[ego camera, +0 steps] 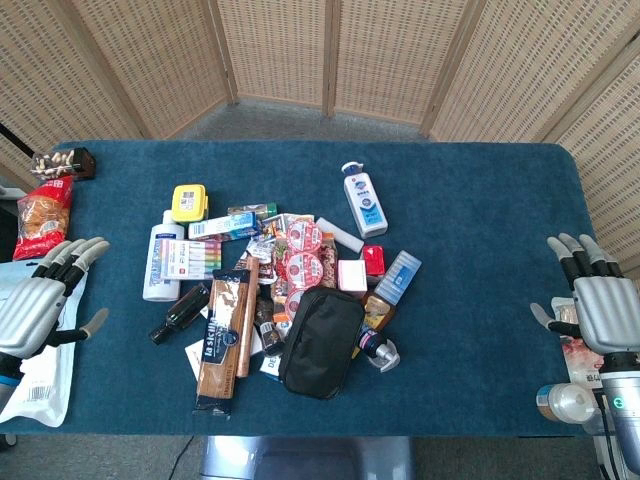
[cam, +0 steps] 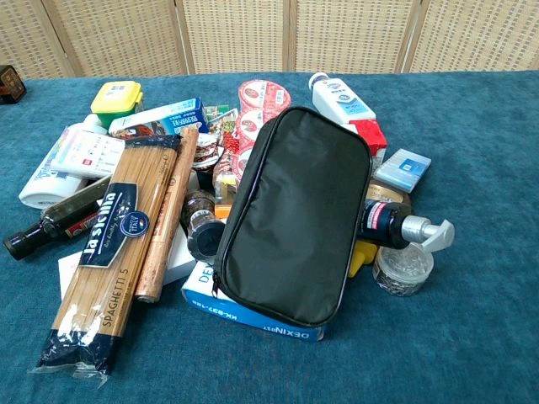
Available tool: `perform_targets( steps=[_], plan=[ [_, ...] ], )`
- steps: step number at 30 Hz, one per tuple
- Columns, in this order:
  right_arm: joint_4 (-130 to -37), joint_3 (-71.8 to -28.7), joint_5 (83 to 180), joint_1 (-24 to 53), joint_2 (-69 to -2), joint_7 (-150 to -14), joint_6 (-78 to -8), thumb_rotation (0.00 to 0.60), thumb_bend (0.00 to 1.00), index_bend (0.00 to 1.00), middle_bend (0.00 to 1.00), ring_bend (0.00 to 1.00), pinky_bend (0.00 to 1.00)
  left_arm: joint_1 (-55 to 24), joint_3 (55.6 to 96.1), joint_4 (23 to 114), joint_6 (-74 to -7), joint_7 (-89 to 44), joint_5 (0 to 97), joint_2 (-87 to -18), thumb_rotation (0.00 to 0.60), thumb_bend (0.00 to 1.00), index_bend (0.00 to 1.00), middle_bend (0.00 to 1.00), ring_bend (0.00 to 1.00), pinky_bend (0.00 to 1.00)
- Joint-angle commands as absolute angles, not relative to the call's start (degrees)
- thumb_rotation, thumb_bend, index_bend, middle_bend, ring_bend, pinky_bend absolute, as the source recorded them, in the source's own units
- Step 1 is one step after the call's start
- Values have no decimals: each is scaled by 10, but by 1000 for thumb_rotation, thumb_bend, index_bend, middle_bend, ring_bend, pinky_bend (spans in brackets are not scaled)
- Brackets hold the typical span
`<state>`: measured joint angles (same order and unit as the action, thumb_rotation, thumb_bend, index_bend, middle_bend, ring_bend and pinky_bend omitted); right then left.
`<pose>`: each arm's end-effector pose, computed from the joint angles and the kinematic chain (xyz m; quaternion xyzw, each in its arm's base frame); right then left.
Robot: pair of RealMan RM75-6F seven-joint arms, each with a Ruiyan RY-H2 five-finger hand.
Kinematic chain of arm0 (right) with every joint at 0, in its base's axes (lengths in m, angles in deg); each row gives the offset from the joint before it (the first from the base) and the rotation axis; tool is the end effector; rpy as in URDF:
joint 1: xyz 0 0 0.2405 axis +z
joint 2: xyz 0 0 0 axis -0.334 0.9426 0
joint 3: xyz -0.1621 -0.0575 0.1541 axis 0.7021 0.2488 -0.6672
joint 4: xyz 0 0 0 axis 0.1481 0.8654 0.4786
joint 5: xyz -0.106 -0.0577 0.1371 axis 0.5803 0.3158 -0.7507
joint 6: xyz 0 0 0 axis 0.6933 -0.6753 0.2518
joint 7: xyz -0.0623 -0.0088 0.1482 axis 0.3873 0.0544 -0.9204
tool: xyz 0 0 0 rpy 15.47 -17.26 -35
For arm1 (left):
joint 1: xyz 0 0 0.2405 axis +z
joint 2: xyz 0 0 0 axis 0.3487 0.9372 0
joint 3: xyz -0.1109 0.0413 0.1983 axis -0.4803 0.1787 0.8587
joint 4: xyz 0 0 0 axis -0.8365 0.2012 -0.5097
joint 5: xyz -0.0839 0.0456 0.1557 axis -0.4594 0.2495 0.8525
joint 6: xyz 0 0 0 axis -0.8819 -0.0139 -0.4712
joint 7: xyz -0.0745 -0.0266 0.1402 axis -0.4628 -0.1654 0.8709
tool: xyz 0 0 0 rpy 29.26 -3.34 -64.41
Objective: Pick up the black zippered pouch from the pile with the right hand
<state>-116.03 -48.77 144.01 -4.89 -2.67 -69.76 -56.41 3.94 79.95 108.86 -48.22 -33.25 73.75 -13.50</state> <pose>-0.2272 -0.2493 0.2208 0.6178 -0.3366 0.3607 0.6124 -0.1926 0.2324 0.2031 -0.6468 -0.4334 -0.4297 0.4574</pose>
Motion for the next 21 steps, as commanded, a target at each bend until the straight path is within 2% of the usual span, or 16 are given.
perform_targets(
  steps=[1, 10, 21],
  plan=[
    [-1169, -487, 1442, -54, -25, -694, -571, 491, 271, 0, 73, 38, 176, 36, 799, 1084, -478, -337, 742, -138, 600, 419, 0, 0, 0, 0],
    [-1195, -482, 1450, -52, -7, -726, -547, 490, 270, 0, 74, 38, 176, 28, 797, 1065, -475, -378, 753, -143, 600, 420, 0, 0, 0, 0],
    [-1224, -474, 1469, -40, 38, -799, -491, 491, 268, 0, 67, 38, 176, 36, 825, 1060, -455, -379, 761, -132, 600, 419, 0, 0, 0, 0]
  ],
)
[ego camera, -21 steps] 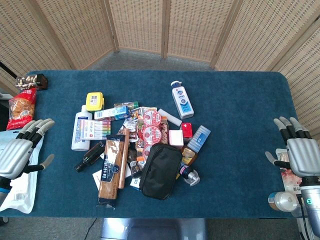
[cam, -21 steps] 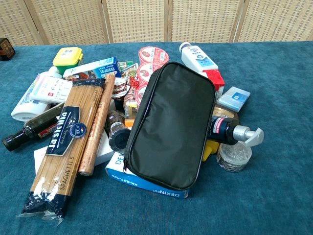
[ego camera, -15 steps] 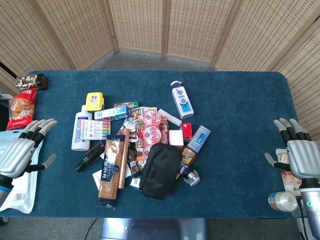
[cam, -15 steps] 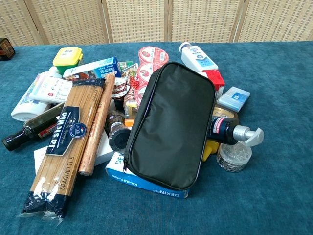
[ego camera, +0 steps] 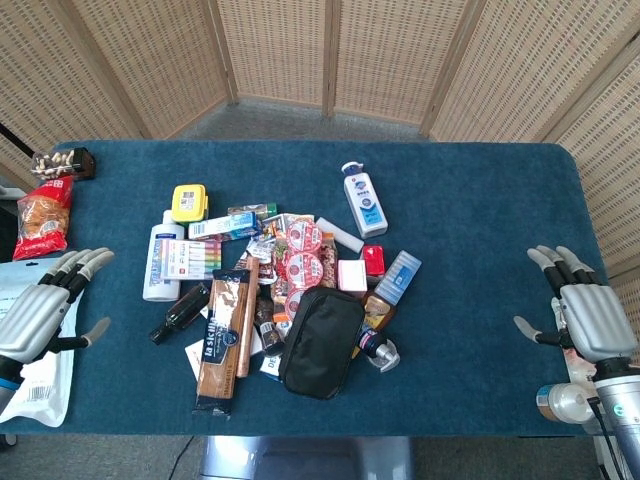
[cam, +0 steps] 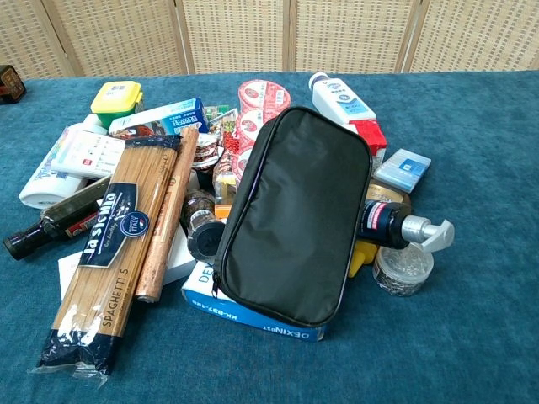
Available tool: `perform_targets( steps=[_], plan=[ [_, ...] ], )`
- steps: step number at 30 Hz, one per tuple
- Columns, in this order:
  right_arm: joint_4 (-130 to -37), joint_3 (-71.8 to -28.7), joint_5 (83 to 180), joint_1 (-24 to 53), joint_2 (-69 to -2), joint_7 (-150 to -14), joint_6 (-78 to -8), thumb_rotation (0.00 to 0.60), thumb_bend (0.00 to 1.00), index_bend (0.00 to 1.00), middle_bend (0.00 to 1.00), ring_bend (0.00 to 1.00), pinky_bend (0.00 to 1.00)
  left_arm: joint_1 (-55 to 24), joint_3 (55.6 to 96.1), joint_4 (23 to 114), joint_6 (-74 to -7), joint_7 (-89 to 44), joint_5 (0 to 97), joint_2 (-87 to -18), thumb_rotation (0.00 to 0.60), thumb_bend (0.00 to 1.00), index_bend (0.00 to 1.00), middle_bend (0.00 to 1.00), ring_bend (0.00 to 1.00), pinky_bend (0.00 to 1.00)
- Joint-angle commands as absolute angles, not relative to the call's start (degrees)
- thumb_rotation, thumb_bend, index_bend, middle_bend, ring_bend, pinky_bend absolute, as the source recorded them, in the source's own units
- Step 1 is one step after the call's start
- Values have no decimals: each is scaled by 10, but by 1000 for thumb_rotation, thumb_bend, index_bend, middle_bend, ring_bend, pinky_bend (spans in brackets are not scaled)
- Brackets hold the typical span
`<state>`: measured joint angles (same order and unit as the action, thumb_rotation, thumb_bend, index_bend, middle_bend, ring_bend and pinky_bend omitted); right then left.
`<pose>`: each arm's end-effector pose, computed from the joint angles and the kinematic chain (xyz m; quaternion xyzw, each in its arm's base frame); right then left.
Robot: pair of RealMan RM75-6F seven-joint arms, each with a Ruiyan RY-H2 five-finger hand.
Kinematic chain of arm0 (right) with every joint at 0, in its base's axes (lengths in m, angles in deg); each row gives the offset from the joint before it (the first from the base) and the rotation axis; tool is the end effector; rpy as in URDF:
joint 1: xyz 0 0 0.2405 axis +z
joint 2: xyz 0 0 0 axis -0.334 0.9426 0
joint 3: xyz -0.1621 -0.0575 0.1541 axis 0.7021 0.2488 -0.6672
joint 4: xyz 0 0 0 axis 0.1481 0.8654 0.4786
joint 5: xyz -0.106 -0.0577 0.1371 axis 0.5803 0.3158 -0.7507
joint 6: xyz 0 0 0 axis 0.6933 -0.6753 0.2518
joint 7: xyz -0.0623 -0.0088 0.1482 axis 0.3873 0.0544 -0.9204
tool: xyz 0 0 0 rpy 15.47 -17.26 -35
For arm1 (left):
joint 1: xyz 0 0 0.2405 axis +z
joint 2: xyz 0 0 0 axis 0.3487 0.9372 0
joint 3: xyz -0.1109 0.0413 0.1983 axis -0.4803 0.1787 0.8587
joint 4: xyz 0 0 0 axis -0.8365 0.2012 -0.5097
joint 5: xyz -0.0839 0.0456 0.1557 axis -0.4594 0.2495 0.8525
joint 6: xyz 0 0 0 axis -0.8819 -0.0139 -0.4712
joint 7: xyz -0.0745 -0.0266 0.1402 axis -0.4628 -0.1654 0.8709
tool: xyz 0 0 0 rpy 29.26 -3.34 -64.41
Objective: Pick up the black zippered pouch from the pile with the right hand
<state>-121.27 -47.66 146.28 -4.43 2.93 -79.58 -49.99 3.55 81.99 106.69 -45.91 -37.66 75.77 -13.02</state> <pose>-0.2142 -0.2423 0.2152 0.6313 -0.4071 0.3762 0.5423 -0.2033 0.2279 0.1972 -0.6556 -0.4571 -0.4115 0.4381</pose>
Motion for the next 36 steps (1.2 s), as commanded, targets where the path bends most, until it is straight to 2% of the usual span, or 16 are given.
perform_targets(
  steps=[1, 9, 12, 18, 28, 36],
  plan=[
    [-1230, -473, 1469, -40, 37, -798, -490, 490, 269, 0, 66, 38, 176, 37, 828, 1055, -451, -379, 764, -134, 600, 419, 0, 0, 0, 0],
    [-1273, -458, 1465, -34, 3, -740, -478, 487, 269, 0, 44, 11, 176, 40, 838, 1029, -451, -386, 770, -149, 600, 421, 0, 0, 0, 0],
    [-1284, -457, 1460, -24, -19, -716, -467, 489, 270, 0, 8, 0, 176, 40, 839, 1021, -449, -384, 767, -155, 600, 419, 0, 0, 0, 0],
    [-1289, -459, 1446, 13, -74, -681, -424, 492, 269, 0, 0, 0, 176, 39, 838, 1010, -447, -375, 758, -162, 600, 420, 0, 0, 0, 0],
    [-1261, -498, 1378, 130, -137, -643, -303, 491, 268, 0, 0, 0, 176, 34, 832, 1002, -446, -378, 749, -157, 600, 419, 0, 0, 0, 0],
    [-1210, -514, 1322, 224, -174, -645, -196, 486, 270, 0, 0, 0, 176, 38, 830, 999, -455, -386, 746, -151, 600, 418, 0, 0, 0, 0]
  ],
)
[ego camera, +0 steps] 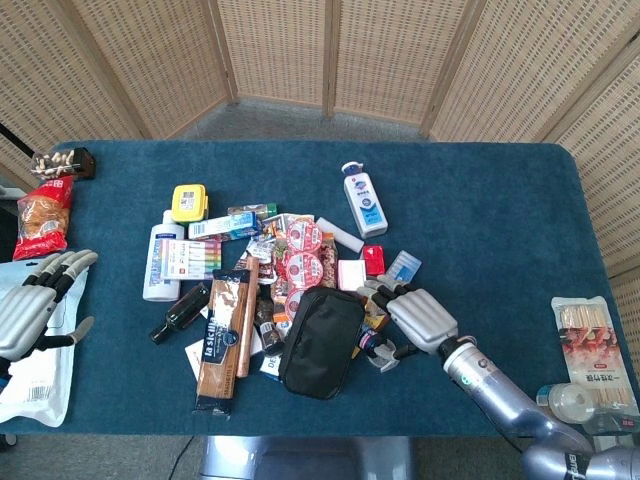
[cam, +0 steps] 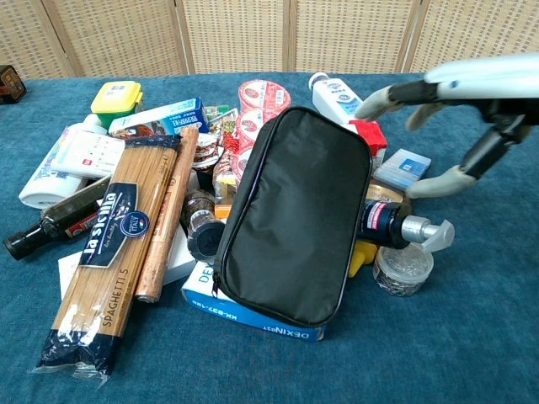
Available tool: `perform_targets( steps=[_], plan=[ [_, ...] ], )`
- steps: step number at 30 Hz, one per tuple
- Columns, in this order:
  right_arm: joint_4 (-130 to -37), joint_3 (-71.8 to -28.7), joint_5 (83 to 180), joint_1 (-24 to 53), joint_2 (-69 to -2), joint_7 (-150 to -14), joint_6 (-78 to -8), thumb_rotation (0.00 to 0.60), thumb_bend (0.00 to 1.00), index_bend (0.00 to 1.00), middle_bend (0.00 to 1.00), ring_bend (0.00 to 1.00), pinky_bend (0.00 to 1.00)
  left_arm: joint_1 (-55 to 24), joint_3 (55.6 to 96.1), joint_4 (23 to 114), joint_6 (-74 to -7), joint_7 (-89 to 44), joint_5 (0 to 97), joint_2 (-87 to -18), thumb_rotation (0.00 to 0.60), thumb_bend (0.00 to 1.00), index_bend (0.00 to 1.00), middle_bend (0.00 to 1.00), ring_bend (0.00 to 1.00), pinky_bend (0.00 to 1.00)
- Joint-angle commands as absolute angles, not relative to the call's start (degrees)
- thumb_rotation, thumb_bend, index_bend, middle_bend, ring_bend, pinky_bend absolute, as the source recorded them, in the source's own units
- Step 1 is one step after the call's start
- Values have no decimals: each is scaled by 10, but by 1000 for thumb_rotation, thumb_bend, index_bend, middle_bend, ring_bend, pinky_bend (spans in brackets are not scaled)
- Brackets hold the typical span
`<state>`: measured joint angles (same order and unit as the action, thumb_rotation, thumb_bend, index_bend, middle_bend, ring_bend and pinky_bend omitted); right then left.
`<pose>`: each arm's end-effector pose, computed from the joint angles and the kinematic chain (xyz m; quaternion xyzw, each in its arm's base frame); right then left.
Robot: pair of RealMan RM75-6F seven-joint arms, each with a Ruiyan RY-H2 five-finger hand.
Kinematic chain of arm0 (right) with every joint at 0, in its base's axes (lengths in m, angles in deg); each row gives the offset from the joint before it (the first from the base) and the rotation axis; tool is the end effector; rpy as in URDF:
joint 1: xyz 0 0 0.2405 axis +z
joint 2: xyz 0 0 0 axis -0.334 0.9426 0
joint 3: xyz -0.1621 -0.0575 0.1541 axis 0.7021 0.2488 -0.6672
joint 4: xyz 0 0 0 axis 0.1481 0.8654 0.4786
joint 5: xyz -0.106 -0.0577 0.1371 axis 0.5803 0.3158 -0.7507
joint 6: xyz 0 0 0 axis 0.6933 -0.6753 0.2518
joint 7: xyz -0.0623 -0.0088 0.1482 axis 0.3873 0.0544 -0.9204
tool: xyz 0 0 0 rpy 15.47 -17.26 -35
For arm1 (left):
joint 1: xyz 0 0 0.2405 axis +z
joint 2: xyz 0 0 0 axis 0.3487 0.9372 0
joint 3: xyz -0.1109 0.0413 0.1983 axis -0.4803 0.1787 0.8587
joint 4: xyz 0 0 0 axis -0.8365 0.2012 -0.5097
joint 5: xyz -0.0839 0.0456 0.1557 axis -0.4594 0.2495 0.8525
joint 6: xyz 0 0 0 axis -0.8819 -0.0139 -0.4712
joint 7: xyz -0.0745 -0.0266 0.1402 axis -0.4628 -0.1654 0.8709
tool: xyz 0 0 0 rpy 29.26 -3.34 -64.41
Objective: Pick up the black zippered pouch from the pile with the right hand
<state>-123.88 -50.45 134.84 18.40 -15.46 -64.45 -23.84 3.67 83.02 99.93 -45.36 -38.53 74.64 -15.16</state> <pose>-0.1036 -0.2769 0.0694 0.7849 -0.4180 0.3395 0.3065 -0.2322 0.2315 0.1985 -0.6559 -0.4543 -0.3832 0.4654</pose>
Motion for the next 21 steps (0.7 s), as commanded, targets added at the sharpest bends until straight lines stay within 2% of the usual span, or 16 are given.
perform_targets(
  steps=[1, 14, 21],
  plan=[
    [-1201, -516, 1314, 237, -178, -646, -183, 489, 272, 0, 0, 0, 175, 38, 830, 998, -456, -386, 745, -150, 600, 419, 0, 0, 0, 0],
    [-1130, -523, 1269, 333, -197, -665, -111, 468, 276, 0, 0, 0, 175, 48, 830, 993, -467, -389, 735, -147, 600, 418, 0, 0, 0, 0],
    [-1122, -507, 1258, 373, -195, -671, -72, 377, 302, 0, 0, 0, 149, 49, 828, 989, -468, -393, 732, -147, 600, 421, 0, 0, 0, 0]
  ],
)
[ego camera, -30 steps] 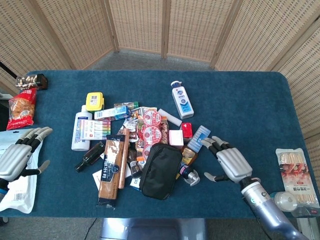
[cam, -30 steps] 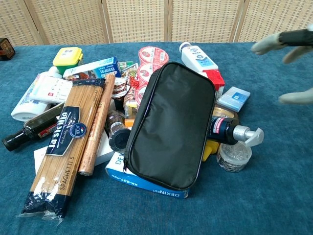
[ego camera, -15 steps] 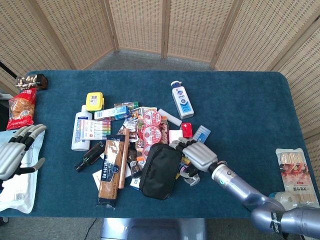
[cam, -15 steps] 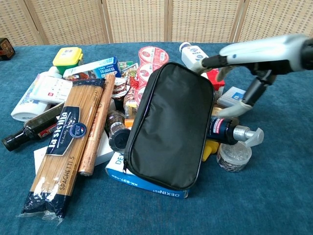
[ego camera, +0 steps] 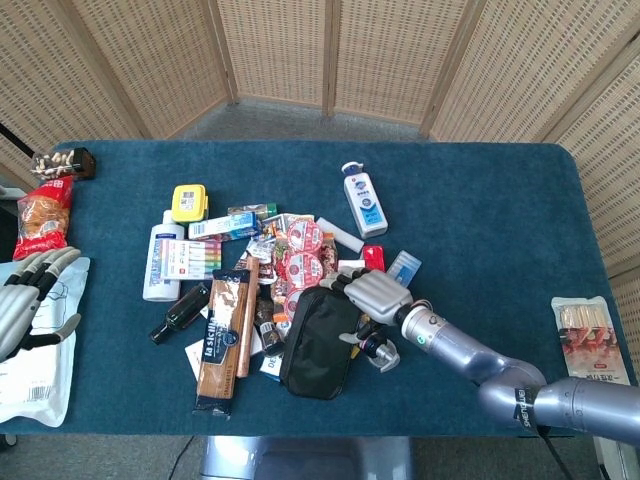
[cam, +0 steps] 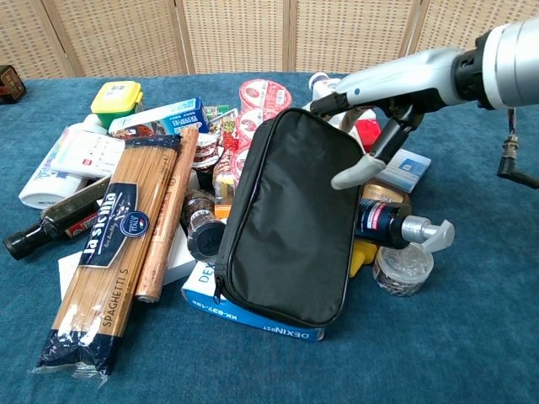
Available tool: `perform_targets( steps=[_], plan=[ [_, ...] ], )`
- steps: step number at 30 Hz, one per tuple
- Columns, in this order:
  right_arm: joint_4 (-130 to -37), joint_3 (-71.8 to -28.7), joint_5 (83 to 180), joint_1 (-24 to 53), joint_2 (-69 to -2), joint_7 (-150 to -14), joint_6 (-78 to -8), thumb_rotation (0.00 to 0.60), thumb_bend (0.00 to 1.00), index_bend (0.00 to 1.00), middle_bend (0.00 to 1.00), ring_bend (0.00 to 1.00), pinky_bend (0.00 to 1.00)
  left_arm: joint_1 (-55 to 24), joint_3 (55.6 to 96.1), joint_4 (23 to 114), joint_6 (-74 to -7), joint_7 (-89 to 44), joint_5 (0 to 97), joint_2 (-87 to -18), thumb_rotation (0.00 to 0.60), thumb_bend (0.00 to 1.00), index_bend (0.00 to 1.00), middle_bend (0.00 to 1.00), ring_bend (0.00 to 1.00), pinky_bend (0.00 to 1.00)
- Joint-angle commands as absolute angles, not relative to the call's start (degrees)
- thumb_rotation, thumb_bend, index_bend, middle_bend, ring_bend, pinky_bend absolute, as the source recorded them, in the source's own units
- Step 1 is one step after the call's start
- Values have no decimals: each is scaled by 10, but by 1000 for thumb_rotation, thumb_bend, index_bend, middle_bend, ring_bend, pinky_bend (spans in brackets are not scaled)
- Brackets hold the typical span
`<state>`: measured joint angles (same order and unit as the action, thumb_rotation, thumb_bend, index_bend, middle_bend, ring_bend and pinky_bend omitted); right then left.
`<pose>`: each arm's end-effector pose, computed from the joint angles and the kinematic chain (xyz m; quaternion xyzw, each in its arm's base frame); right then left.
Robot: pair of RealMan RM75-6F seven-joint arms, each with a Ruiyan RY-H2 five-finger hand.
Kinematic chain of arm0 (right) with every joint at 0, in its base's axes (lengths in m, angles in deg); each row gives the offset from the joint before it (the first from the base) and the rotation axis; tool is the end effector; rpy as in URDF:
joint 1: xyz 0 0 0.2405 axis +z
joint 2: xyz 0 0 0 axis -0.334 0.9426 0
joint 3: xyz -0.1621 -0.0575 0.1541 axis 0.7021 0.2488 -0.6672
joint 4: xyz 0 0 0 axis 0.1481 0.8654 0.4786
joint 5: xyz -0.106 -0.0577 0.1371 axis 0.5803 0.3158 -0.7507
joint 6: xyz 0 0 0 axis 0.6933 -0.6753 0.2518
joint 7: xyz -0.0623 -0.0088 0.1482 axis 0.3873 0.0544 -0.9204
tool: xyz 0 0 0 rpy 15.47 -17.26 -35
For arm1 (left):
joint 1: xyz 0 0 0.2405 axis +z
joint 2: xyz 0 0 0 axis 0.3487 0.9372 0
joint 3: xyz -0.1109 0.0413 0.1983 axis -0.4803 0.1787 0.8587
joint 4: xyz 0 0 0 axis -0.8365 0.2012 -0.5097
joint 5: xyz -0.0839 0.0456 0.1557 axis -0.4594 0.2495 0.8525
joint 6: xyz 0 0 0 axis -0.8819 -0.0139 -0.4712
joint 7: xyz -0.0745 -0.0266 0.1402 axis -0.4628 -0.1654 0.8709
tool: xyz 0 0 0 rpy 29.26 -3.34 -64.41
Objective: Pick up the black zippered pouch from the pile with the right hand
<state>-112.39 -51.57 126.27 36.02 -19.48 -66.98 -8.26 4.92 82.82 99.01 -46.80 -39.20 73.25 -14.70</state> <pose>-0.0622 -0.3211 0.0350 0.8443 -0.3857 0.2782 0.2468 -0.2409 0.2294 0.2085 -0.6395 -0.4557 -0.3846 0.4852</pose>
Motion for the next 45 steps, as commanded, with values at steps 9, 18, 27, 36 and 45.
perform_targets(
  steps=[9, 18, 27, 36, 45],
  plan=[
    [-1116, -508, 1253, 427, -232, -663, -79, 396, 374, 0, 28, 189, 446, 45, 822, 984, -466, -401, 730, -153, 600, 418, 0, 0, 0, 0],
    [-1101, -512, 1283, 418, -253, -715, -103, 600, 657, 555, 858, 1000, 1000, 53, 820, 976, -477, -414, 721, -153, 600, 419, 0, 0, 0, 0],
    [-1115, -537, 1318, 410, -199, -752, -122, 600, 674, 634, 954, 1000, 1000, 47, 816, 973, -468, -415, 720, -162, 600, 418, 0, 0, 0, 0],
    [-1175, -571, 1328, 381, -106, -785, -173, 600, 663, 646, 971, 1000, 1000, 39, 813, 975, -458, -413, 722, -169, 600, 419, 0, 0, 0, 0],
    [-1207, -607, 1333, 356, -38, -826, -210, 600, 658, 660, 988, 1000, 1000, 41, 813, 983, -468, -408, 728, -174, 600, 419, 0, 0, 0, 0]
  ],
)
